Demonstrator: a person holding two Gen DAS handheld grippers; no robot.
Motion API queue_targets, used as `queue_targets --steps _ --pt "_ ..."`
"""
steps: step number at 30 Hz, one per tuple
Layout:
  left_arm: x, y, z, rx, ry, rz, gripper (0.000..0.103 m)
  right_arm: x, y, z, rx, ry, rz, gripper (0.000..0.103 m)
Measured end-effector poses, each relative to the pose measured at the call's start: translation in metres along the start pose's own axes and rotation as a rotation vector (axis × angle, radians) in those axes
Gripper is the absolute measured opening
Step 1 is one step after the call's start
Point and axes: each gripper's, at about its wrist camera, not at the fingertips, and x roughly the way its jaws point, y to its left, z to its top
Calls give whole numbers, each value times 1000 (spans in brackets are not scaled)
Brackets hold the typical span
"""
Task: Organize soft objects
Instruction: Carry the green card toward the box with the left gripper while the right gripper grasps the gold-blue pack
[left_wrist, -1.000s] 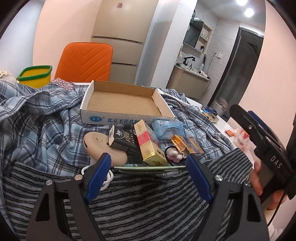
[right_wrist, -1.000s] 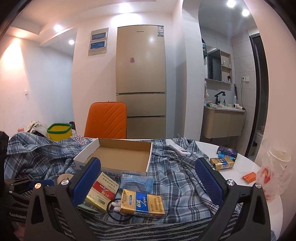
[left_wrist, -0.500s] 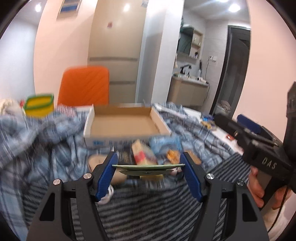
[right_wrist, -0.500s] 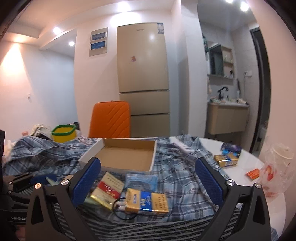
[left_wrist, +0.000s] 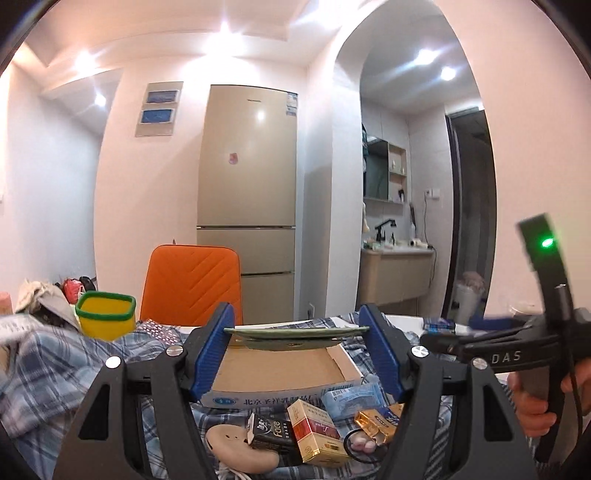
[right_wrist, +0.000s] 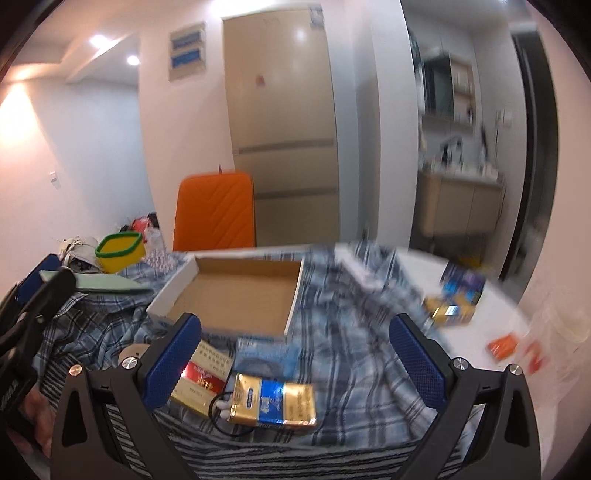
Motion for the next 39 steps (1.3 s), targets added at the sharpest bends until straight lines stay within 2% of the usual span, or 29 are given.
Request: queue_targets --steps 3,8,12,21,29,31,34,39 --pt "9 -1 -14 9 37 16 69 31 -9 -7 50 165 108 103" --pt "15 3 -20 -6 67 24 69 62 -12 -23 111 304 161 103" --pt "17 -4 -24 14 87 20 69 74 -10 -29 115 338 165 103" --pt "18 -3 -26 -10 108 23 69 96 -5 -41 85 436 162 103" --pt "15 -9 -26 15 98 23 69 111 -1 -42 41 506 215 101" --pt "14 -11 -26 19 93 23 69 112 -5 -42 61 513 233 96" --pt "14 -12 -26 21 92 21 69 116 -10 -43 92 523 251 96" --pt "14 -12 -26 24 90 17 69 128 -17 -50 116 559 227 96"
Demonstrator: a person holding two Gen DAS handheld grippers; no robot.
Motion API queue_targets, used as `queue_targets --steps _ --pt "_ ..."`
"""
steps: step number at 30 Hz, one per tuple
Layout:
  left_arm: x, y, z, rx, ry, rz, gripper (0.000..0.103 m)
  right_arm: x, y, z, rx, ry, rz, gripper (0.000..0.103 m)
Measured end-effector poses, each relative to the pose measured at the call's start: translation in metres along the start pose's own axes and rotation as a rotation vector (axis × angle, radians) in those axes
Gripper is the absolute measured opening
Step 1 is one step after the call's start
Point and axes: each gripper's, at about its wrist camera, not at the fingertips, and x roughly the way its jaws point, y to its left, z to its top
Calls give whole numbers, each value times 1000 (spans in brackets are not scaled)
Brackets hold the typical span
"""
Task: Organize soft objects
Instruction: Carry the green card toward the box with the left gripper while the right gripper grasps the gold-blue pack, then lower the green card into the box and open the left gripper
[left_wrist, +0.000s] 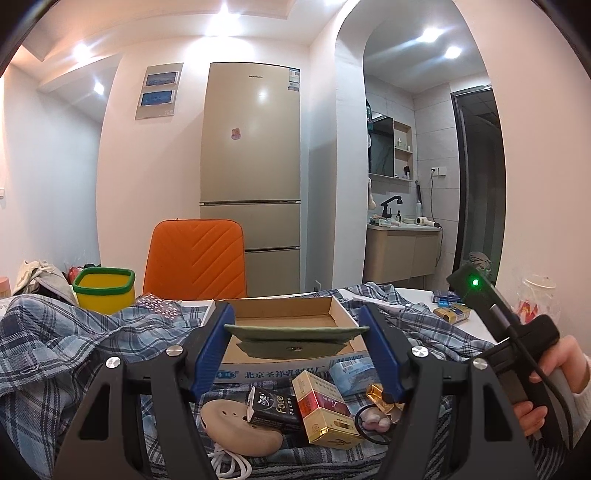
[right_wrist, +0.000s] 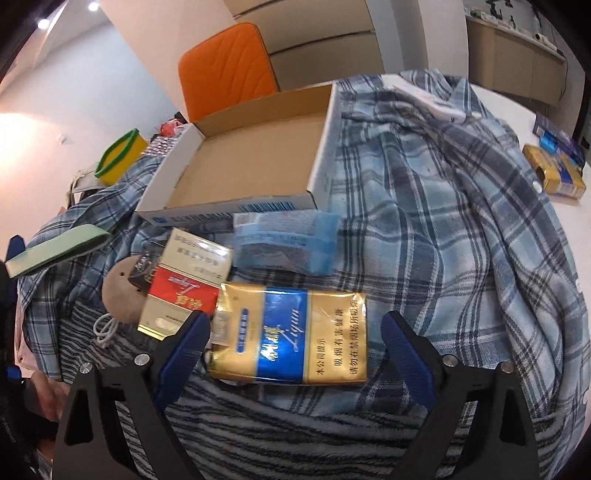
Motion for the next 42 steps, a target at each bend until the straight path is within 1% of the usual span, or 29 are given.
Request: queue_targets --steps 4,8,9,10,11,15,19,20,22,25,28,31,36,37,39,41,42 --pt "0 0 0 3 0 -4 69 9 -3 -1 14 39 49 96" --pt "0 0 0 3 0 -4 69 13 -2 -1 13 47 58 96" --pt "0 0 0 3 1 -4 69 13 -2 -1 11 47 60 94" --pt "-1 0 0 3 0 -4 69 13 -2 -1 9 45 65 88" --pt "-1 0 0 3 0 -4 69 12 -1 -1 7 45 68 88" --pt "-1 0 0 3 -1 3 69 -1 3 -4 -19 -2 61 88" --pt "-13 -1 4 19 -34 25 69 -22 11 -9 -41 -67 68 88" --pt "-16 -3 7 28 -28 25 69 -28 13 -10 -44 -81 70 88" --pt "-21 -7 15 47 -6 38 69 -39 17 -13 -50 -103 69 88" --pt "-33 -8 33 42 -8 43 69 -56 22 -14 -56 -144 56 88" --pt "-43 -10 54 60 -48 45 69 -75 30 -12 -65 -207 16 88" --pt "-41 -11 72 89 -93 74 69 -95 42 -2 -85 -281 -13 88" --pt "-19 -2 92 58 -120 99 69 -112 62 26 -112 -362 -14 88" --pt "-12 1 95 47 -122 103 69 -111 66 34 -113 -377 -20 88" --pt "3 6 99 30 -111 104 69 -101 71 48 -110 -377 -20 88" --pt "19 11 102 22 -110 92 69 -83 72 64 -104 -364 1 88" --pt "26 11 103 32 -111 110 69 -74 71 72 -104 -360 17 88"
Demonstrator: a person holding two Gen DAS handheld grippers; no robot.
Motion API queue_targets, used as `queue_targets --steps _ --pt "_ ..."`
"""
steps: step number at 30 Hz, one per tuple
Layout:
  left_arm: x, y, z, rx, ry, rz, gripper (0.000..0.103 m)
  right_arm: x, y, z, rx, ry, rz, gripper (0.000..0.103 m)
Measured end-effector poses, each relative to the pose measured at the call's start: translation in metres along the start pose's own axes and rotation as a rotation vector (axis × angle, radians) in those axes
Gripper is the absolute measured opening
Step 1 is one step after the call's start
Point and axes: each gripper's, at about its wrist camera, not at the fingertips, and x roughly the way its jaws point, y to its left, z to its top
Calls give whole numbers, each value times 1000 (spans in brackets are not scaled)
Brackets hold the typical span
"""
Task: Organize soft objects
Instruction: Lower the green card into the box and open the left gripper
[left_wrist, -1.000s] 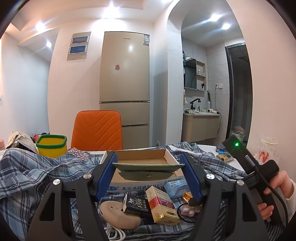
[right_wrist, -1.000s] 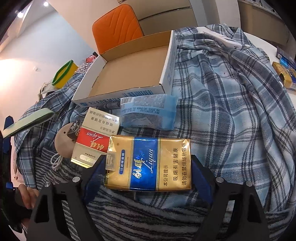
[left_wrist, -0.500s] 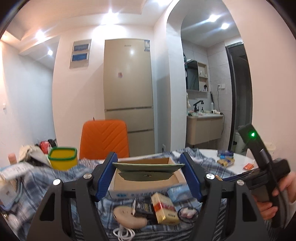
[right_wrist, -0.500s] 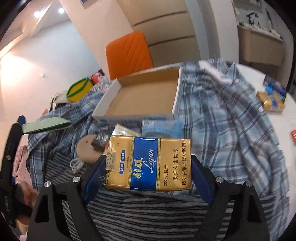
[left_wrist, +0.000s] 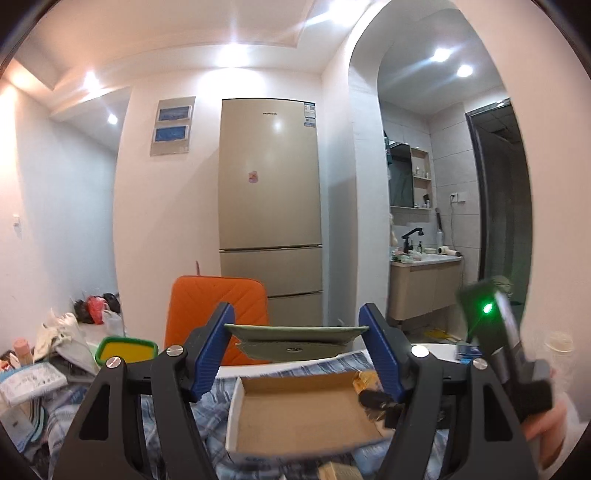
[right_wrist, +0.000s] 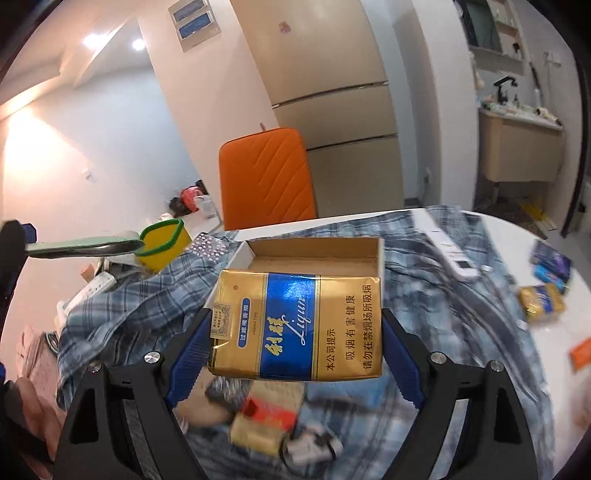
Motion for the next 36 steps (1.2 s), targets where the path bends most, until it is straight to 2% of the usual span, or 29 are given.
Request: queue_targets --steps 3,7,9,12,20,24,27,32,36 --pt "28 4 -2 -10 17 18 69 42 -8 9 13 41 17 88" --pt "55 11 -14 -29 70 58 69 95 -26 5 86 153 34 88" --pt "65 13 -23 -23 89 72 69 110 -33 -2 90 186 -43 88" --pt "83 20 -38 -60 165 49 69 121 -37 -9 64 216 -74 88" --pt "103 27 -66 -67 304 67 69 120 -46 -8 38 207 -142 88" --pt "112 27 -78 -67 388 68 69 115 -53 -7 48 221 -145 88" --pt "121 31 -85 -86 447 61 69 112 -46 -10 -19 250 -171 88" --pt "132 33 -92 -85 515 59 69 110 -34 -14 -67 227 -158 88" --pt "132 34 -94 -96 520 39 69 108 -26 -16 -94 202 -152 88"
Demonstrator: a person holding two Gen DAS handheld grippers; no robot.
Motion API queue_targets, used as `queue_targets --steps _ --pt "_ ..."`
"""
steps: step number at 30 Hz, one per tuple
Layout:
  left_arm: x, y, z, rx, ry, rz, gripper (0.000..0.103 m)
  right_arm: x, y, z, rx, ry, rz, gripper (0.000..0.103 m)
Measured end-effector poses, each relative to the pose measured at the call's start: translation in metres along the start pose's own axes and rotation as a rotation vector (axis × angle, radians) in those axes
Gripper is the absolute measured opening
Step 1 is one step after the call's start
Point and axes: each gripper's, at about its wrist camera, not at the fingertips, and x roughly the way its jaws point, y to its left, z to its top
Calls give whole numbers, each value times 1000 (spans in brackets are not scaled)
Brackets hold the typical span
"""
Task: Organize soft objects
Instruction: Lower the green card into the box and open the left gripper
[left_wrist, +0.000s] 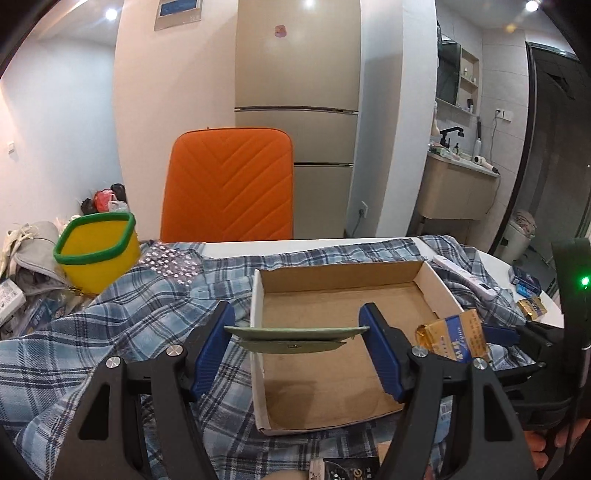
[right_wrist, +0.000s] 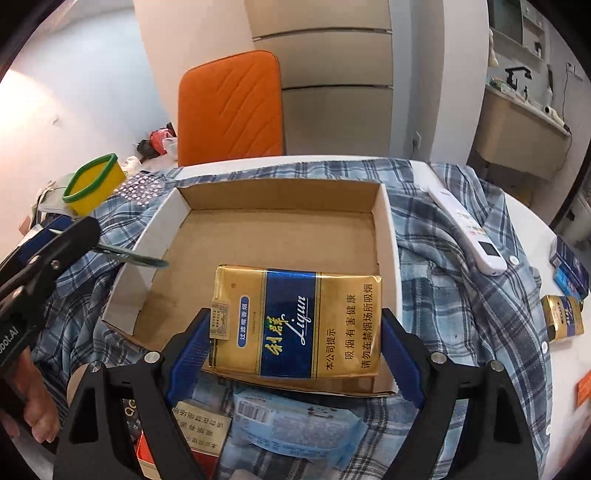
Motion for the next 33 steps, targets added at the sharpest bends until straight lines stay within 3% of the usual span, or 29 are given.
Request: queue_targets --steps 6,11,19,22,26,33 --pt "5 0 -1 5 7 -5 69 4 0 0 14 8 -1 88" --pt "7 -3 0 22 -50 6 69 8 -2 1 17 9 -10 88" --pt "30 -3 -7 25 36 -20 69 12 -3 -1 29 13 -31 89" --pt "31 -2 -8 24 54 -20 85 12 -4 -3 31 11 -40 89" --pt "20 -6 -9 36 4 -20 100 5 -2 -2 28 -22 -61 89" --pt "-14 -8 -6 47 -112 -14 101 -4 0 -2 15 -60 -54 89"
